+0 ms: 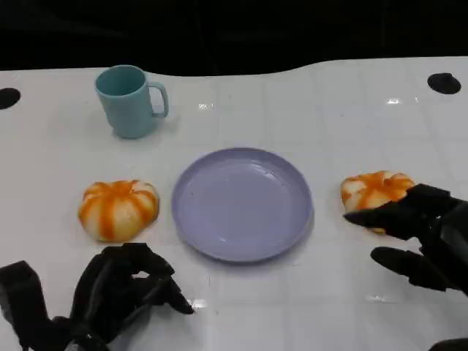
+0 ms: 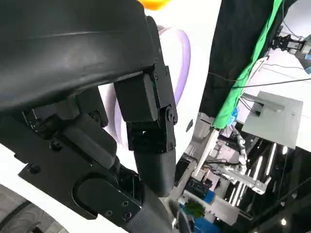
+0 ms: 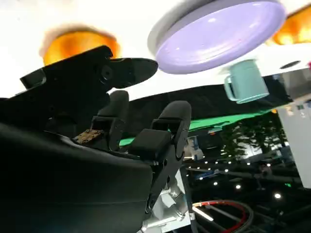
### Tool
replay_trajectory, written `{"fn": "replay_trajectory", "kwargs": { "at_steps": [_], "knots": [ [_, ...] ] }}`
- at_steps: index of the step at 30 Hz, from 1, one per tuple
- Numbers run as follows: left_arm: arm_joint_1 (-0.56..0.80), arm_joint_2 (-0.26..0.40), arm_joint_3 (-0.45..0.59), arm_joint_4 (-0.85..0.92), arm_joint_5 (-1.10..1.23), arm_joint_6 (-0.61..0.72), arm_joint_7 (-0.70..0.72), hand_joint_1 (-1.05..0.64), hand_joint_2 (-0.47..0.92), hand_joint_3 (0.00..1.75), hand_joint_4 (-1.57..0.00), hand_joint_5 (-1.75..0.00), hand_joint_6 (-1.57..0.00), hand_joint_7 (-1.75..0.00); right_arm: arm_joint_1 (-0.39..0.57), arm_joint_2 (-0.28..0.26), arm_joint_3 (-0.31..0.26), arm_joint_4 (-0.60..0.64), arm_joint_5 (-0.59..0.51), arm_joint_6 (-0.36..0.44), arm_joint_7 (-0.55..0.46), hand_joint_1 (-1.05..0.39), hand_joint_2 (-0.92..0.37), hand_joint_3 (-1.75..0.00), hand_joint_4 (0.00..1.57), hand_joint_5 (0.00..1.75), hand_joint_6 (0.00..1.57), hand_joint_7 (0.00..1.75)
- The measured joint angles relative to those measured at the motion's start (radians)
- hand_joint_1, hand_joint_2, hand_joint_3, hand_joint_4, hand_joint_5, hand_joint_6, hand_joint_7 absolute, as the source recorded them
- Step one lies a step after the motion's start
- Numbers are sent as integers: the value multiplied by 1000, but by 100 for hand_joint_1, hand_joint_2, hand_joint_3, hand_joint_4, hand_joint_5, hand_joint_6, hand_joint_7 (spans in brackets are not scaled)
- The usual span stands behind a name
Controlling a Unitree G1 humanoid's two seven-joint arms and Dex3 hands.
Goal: Grasp the bread from the table and place it into the plate.
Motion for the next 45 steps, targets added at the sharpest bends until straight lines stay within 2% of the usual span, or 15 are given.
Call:
{"fn": "replay_trajectory", "kwargs": {
  "at_steps": [4,12,16,21,27,34,39,45],
  "knots": [
    [-5,0,0,2,2,-10,0,-105,64,0,-157,-60,-157,-36,0,-16,0,-53,-23,67,30,-37,-83,-6,40,33,62,1],
    [-9,-1,1,6,1,-10,0,-105,64,0,-157,-60,-157,-36,-9,-36,9,-116,-91,219,120,-42,-83,-3,18,19,39,0],
    [-10,-1,2,13,1,-15,-2,-105,63,0,-157,-60,-157,-36,-40,-37,27,-124,-122,301,195,-43,-84,-2,10,15,29,0],
    [-10,-2,5,13,0,-14,-4,-105,63,0,-157,-60,-157,-36,-87,-38,63,-118,-154,382,283,-41,-82,-1,7,15,25,0],
    [-11,-3,9,12,-1,-11,-4,-105,62,0,-157,-60,-157,-37,-169,-37,121,-29,-174,404,288,-40,-81,0,9,17,25,1],
    [-11,-6,9,10,0,-11,-4,-105,63,0,-157,-60,-157,-36,-280,-26,208,135,-202,422,282,-39,-77,0,15,20,28,1],
    [-10,-8,10,8,-1,-10,-4,-105,63,0,-157,-60,-157,-37,-355,5,277,280,-217,422,231,-38,-77,0,19,20,29,1],
    [-8,-8,9,1,0,-10,-4,-105,63,0,-157,-60,-157,-36,-441,52,338,473,-216,422,177,-46,-78,0,20,15,28,0]
  ]
}}
